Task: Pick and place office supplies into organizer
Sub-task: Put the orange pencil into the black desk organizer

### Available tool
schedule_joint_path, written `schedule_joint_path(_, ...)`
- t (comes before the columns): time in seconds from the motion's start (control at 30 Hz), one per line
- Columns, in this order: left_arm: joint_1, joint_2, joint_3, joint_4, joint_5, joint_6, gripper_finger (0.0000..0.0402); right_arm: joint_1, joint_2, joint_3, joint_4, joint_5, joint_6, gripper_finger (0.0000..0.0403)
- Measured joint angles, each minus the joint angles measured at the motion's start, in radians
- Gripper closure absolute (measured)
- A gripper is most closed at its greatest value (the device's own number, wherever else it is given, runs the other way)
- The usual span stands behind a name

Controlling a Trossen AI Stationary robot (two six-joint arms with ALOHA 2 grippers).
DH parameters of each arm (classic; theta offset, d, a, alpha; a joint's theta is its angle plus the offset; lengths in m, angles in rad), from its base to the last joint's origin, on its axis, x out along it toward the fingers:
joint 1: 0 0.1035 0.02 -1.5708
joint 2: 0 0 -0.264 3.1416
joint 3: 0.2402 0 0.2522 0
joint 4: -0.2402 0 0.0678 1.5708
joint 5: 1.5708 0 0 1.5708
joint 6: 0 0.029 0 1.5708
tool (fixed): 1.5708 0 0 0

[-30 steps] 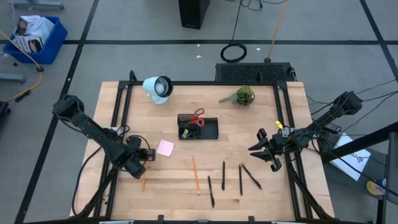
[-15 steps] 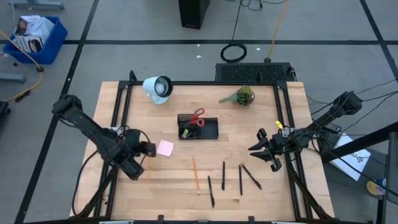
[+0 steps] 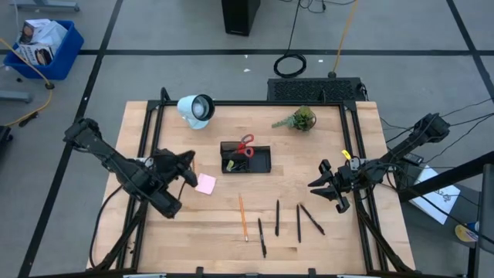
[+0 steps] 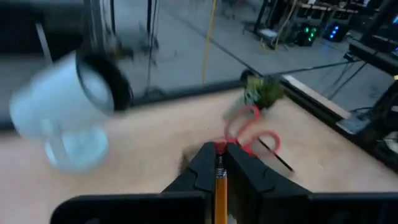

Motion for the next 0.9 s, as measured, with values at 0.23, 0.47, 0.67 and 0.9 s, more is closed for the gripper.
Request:
schedule_joint_path(0.23, 0.099, 0.000, 0.010, 0.219, -0.109, 0.316, 0.0376, 0.000, 0.000, 0.000, 0.000, 0.000, 0.000, 0.0314)
schedule_joint_path(0.47, 0.209, 0.003, 0.010, 0.452, -0.144, 0.514, 0.0376, 0.000, 0.000, 0.000, 0.000, 0.000, 0.000, 0.0314)
schedule_joint_path(0.67, 0.304, 0.016, 0.010, 0.794, -0.133, 0.929, 0.0376, 0.000, 0.000, 0.000, 0.000, 0.000, 0.000, 0.0314)
schedule_joint_path(0.9, 0.437, 0.092, 0.009, 1.086, -0.075, 1.208, 0.0376, 0.000, 0.000, 0.000, 0.000, 0.000, 0.000, 0.0314)
